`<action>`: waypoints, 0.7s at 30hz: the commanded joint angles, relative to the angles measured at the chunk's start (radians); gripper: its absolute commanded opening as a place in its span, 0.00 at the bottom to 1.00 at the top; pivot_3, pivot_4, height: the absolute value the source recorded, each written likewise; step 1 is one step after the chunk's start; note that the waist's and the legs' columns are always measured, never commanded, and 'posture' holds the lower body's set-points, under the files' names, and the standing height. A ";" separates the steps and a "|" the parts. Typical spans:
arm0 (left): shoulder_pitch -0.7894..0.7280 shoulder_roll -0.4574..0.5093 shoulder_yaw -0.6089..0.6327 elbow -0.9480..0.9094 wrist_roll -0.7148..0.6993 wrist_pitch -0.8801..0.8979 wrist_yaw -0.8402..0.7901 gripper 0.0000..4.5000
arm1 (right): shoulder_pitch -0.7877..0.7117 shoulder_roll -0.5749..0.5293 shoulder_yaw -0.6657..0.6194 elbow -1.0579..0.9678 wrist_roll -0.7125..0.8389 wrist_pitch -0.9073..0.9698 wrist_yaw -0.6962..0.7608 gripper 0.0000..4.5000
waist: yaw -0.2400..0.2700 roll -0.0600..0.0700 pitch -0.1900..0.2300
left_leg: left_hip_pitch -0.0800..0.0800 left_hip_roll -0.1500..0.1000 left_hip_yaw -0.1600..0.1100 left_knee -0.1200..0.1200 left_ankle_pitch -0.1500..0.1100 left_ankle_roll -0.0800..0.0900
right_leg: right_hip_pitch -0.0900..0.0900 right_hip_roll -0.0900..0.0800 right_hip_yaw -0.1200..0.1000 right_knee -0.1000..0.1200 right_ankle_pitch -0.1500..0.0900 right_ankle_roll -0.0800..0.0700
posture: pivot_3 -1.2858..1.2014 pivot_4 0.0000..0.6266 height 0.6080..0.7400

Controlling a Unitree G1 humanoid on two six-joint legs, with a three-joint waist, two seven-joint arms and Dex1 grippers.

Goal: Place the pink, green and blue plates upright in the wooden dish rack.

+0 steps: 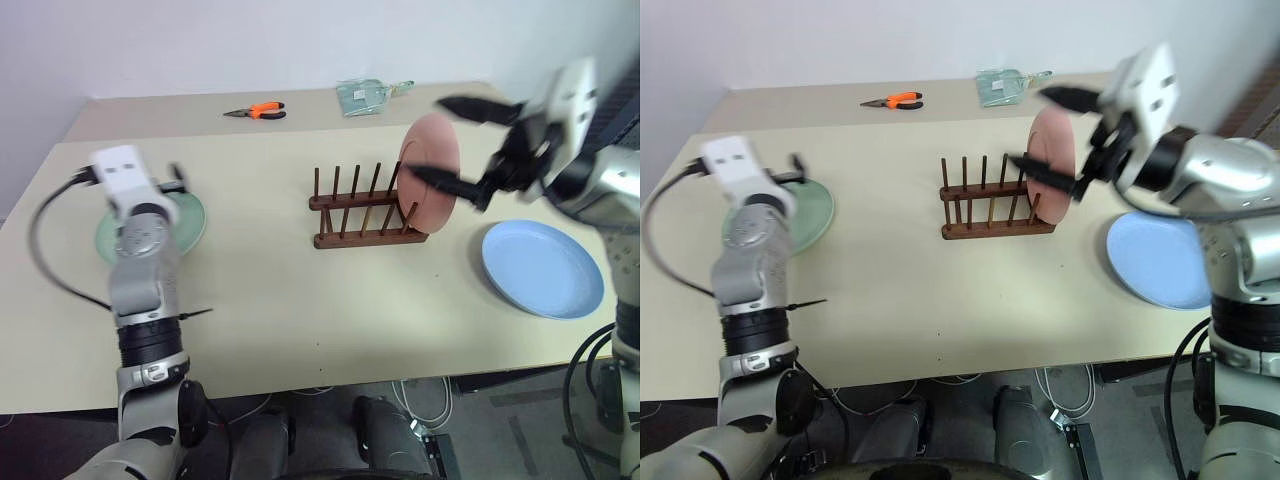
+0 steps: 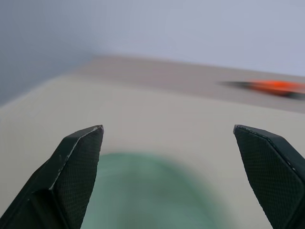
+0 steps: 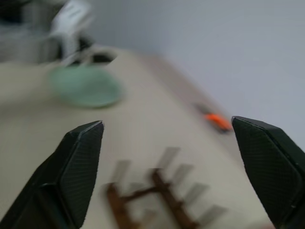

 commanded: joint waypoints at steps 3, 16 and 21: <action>-0.034 -0.065 0.136 -0.056 -0.071 0.184 0.121 1.00 | 0.015 0.062 0.088 -0.023 -0.047 -0.035 0.015 0.98 | 0.031 -0.004 0.002 | -0.002 -0.002 -0.001 0.002 0.000 -0.001 | 0.000 -0.001 -0.001 0.000 0.002 -0.001 | 0.52 0.24 1.00; -0.027 -0.102 0.205 -0.019 -0.323 0.211 -0.044 0.01 | 0.051 0.097 0.133 0.014 -0.153 -0.045 0.003 1.00 | 0.025 -0.006 0.001 | 0.000 -0.001 -0.002 0.000 0.002 -0.003 | 0.000 0.000 -0.002 0.001 0.002 -0.001 | 0.52 0.24 1.00; -0.069 -0.104 -0.015 -0.124 -0.343 0.075 -0.256 0.01 | 0.011 0.083 0.190 0.048 -0.320 -0.144 -0.023 1.00 | 0.024 -0.007 0.002 | -0.001 -0.001 -0.002 0.000 0.002 -0.004 | 0.000 0.000 -0.002 0.000 0.002 -0.002 | 0.52 0.24 1.00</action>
